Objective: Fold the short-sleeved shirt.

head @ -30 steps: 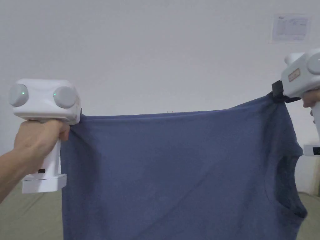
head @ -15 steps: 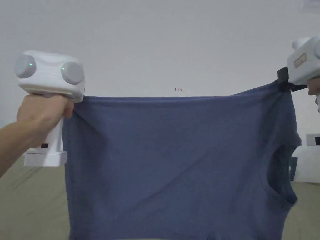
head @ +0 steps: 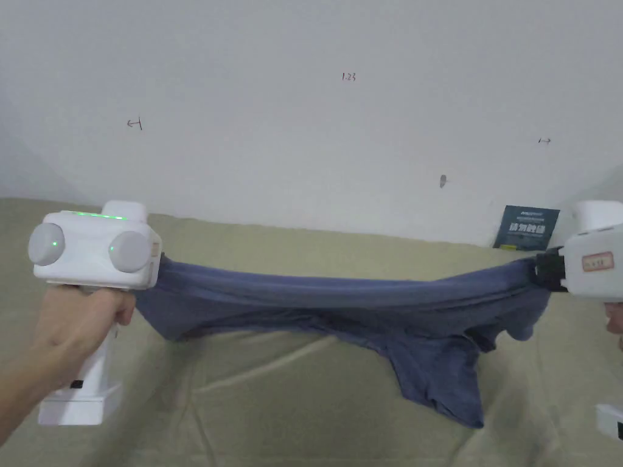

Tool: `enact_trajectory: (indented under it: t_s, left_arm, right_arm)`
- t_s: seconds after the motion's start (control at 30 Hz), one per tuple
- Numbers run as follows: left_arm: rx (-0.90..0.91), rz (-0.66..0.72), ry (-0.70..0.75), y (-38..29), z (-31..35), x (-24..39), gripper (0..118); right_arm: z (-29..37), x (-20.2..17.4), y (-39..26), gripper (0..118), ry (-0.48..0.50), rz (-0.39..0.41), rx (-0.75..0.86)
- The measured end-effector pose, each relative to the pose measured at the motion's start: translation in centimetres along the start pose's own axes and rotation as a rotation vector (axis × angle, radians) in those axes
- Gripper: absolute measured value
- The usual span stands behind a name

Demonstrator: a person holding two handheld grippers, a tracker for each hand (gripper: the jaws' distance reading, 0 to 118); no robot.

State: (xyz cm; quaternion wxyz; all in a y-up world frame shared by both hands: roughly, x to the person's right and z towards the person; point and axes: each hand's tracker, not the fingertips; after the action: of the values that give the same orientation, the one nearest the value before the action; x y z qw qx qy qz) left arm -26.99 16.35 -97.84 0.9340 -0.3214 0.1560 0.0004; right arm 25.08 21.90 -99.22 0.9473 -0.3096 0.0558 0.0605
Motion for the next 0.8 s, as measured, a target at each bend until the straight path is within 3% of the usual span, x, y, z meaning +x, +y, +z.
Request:
enact_trajectory:
  t_s: [0.1,0.27,0.4,0.53,0.8]
  left_arm:
    - [-0.051,-0.011,-0.026,-5.9,2.4,-1.3,2]
    - [-0.134,0.004,-0.050,-15.1,6.2,-3.8,2]
    - [-0.188,-0.007,-0.060,-21.6,8.7,-5.3,2]
    - [-0.203,0.028,-0.073,-25.5,11.6,-6.9,2]
    - [-0.238,0.020,-0.109,-30.2,16.2,-8.7,2]
  right_arm:
    - [2.7,-0.1,-7.2,2,0.006,0.033,-0.084]
    - [6.8,-0.7,-17.9,2,0.058,-0.028,-0.180]
    - [8.9,-1.9,-24.6,2,0.081,0.002,-0.221]
    - [11.6,-2.1,-28.8,2,0.096,-0.077,-0.247]
    - [14.9,-1.1,-34.8,2,0.119,-0.122,-0.271]
